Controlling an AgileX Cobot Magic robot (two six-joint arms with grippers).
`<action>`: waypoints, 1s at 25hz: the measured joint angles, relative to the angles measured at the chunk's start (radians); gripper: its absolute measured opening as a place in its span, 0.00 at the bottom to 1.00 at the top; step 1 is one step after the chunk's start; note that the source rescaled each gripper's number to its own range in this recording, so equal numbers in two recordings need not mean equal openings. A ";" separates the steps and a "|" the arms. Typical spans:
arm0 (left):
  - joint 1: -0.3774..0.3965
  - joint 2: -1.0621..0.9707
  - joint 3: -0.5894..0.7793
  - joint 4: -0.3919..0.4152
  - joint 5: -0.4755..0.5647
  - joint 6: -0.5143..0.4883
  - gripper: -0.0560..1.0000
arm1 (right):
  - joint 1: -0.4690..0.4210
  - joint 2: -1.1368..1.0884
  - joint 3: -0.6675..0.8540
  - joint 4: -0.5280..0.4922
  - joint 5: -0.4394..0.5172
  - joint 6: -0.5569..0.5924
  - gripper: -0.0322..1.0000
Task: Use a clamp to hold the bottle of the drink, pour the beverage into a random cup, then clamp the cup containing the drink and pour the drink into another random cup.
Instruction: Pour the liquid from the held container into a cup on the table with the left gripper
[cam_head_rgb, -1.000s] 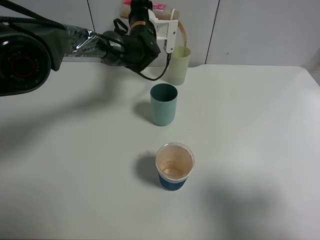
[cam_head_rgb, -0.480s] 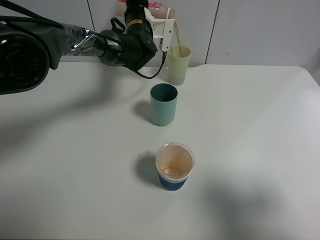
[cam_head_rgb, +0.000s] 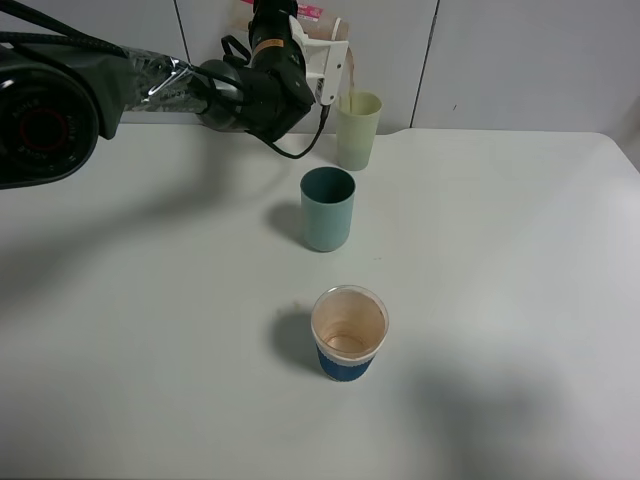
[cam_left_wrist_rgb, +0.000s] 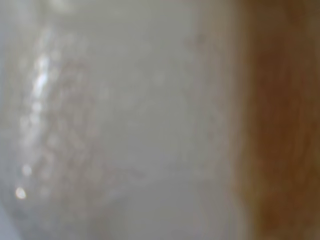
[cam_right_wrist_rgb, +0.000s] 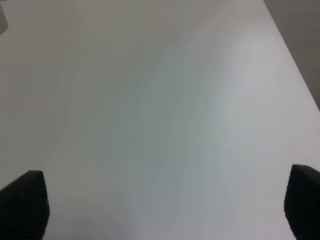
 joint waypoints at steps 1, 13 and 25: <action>0.000 0.000 0.000 0.000 0.000 0.005 0.10 | 0.000 0.000 0.000 0.000 0.000 0.000 1.00; 0.000 0.000 0.000 0.024 -0.009 0.053 0.10 | 0.000 0.000 0.000 0.000 0.000 0.000 1.00; 0.000 0.000 0.000 0.172 -0.010 0.097 0.10 | 0.000 0.000 0.000 0.000 0.000 0.000 1.00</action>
